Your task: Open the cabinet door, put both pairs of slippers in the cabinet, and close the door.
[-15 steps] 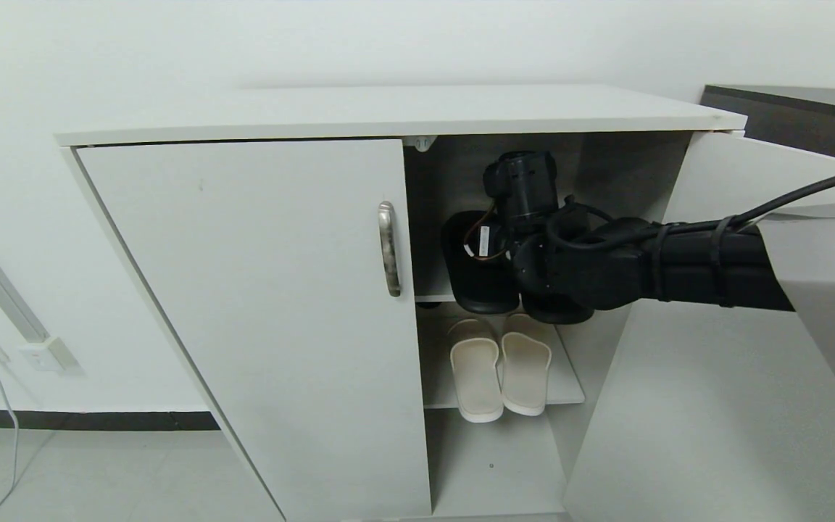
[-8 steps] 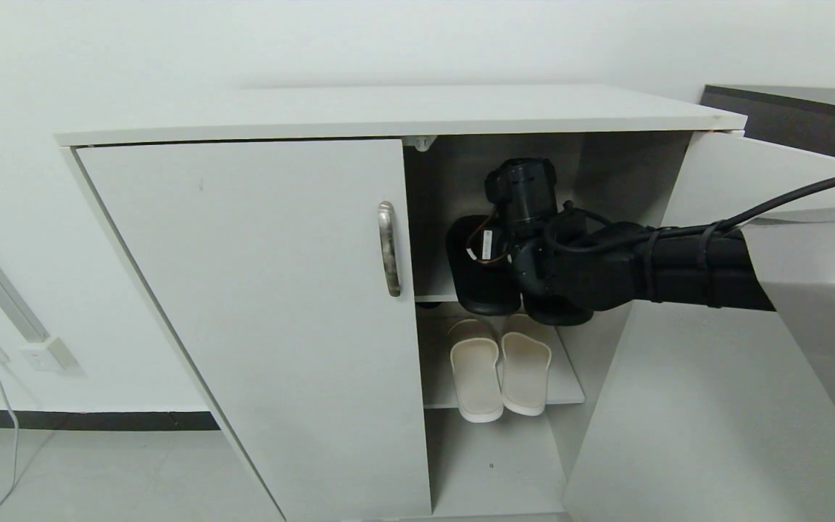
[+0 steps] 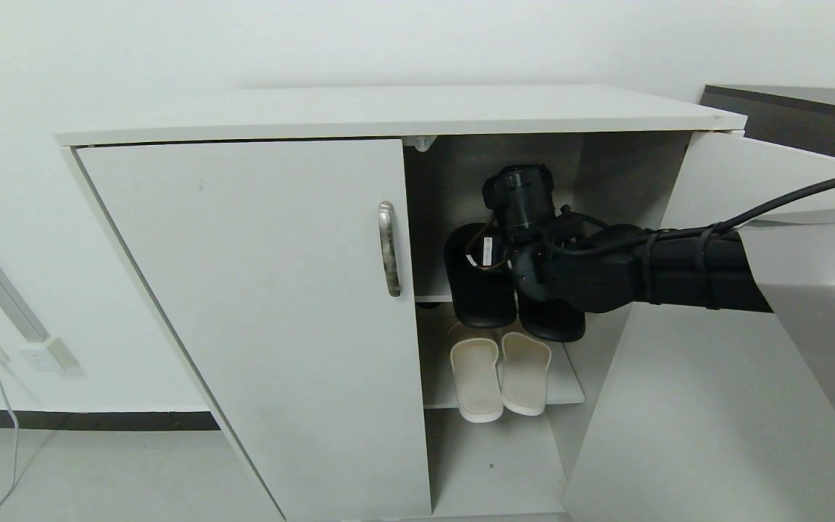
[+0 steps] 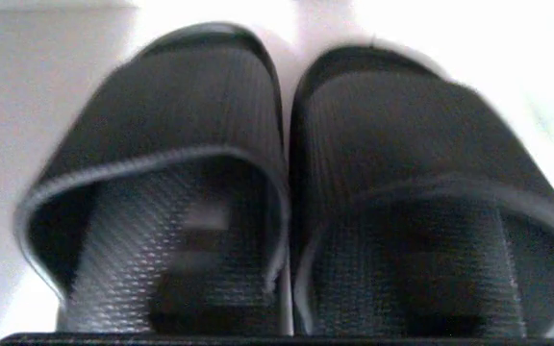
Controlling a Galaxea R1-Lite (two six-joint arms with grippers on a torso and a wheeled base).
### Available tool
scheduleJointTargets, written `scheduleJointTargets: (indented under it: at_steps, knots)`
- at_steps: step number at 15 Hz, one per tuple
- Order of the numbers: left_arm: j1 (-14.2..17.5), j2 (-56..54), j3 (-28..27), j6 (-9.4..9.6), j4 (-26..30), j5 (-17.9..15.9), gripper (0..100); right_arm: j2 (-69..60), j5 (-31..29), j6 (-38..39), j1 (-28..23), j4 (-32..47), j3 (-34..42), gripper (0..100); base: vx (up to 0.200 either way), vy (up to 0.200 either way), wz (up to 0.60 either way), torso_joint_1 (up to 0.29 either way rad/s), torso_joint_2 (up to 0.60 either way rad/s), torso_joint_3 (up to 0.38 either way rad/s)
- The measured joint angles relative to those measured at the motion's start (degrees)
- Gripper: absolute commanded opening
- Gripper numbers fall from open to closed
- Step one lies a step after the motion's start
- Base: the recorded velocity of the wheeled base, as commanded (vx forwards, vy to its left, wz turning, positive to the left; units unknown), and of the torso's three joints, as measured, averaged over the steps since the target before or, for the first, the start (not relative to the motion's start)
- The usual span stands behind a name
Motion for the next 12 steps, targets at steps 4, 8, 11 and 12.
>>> scheduleJointTargets:
  at_steps: [4,8,11,12]
  knots:
    - [0.0,0.0,0.0,0.00,0.0,0.0,0,-1.3,-0.1,0.3,1.2,0.4,1.5,100,0.000,0.000,0.00,0.000,0.00,0.000]
    - [0.0,0.0,0.0,0.00,0.0,0.0,0,-5.4,-0.5,1.1,2.7,-0.1,7.9,100,0.000,0.000,0.00,0.000,0.00,0.000]
    - [0.0,0.0,0.0,0.00,0.0,0.0,0,-10.6,-0.5,3.3,4.9,-0.2,15.4,100,0.000,0.000,0.00,0.000,0.00,0.000]
    - [0.0,0.0,0.0,0.00,0.0,0.0,0,-12.8,-0.5,4.2,6.0,-0.5,18.8,100,0.000,0.000,0.00,0.000,0.00,0.000]
